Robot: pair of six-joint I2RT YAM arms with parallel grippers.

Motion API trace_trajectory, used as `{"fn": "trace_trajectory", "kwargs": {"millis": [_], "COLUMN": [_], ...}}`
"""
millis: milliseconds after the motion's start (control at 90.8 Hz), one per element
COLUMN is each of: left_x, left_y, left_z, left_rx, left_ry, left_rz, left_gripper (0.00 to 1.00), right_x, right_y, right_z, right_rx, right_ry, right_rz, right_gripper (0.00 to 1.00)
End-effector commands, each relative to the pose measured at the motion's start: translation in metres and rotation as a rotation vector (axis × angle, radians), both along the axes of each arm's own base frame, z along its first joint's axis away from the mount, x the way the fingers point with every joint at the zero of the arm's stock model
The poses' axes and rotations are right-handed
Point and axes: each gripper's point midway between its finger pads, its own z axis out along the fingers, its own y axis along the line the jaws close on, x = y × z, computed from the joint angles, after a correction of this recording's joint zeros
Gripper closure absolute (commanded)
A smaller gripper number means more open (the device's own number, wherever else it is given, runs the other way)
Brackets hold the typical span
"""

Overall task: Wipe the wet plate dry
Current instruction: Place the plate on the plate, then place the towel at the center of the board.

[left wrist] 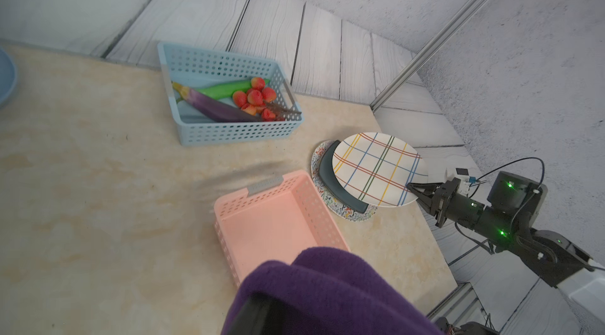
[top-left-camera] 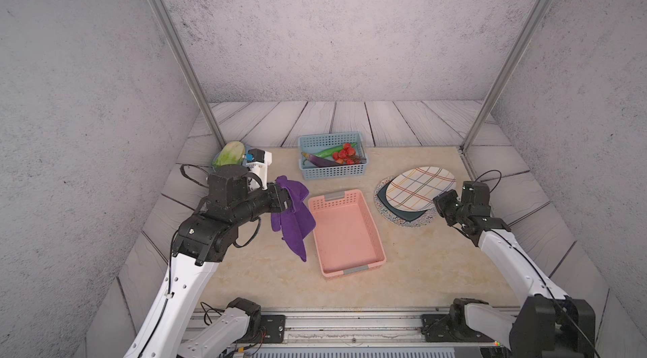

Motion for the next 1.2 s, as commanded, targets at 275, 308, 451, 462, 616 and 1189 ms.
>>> {"fn": "trace_trajectory", "kwargs": {"millis": [275,308,451,462,616,1189], "left_x": [-0.015,-0.015,-0.015,-0.015,-0.01,0.008], "left_y": [0.032,0.035,0.045,0.046,0.051,0.033], "left_z": [-0.05,-0.055,-0.068,-0.069,-0.091,-0.221], "left_rx": [0.093,0.104,0.142,0.147,0.208,0.342], "left_ry": [0.035,0.039,0.04,0.04,0.055,0.562], "left_rz": [0.124,0.139,0.18,0.182,0.196,0.12], "left_gripper": [1.0,1.0,1.0,1.0,1.0,0.01], "right_x": [-0.004,-0.012,-0.041,-0.043,-0.053,-0.057], "right_y": [0.013,0.012,0.012,0.012,0.009,-0.043], "right_z": [-0.072,-0.082,-0.113,-0.114,-0.121,0.004], "right_rx": [0.016,0.004,-0.039,-0.043,-0.098,-0.436], "right_ry": [0.121,0.158,0.252,0.254,0.272,0.033], "right_rz": [0.1,0.104,0.148,0.152,0.198,0.047], "right_gripper": [0.98,0.95,0.81,0.8,0.65,0.07]}}
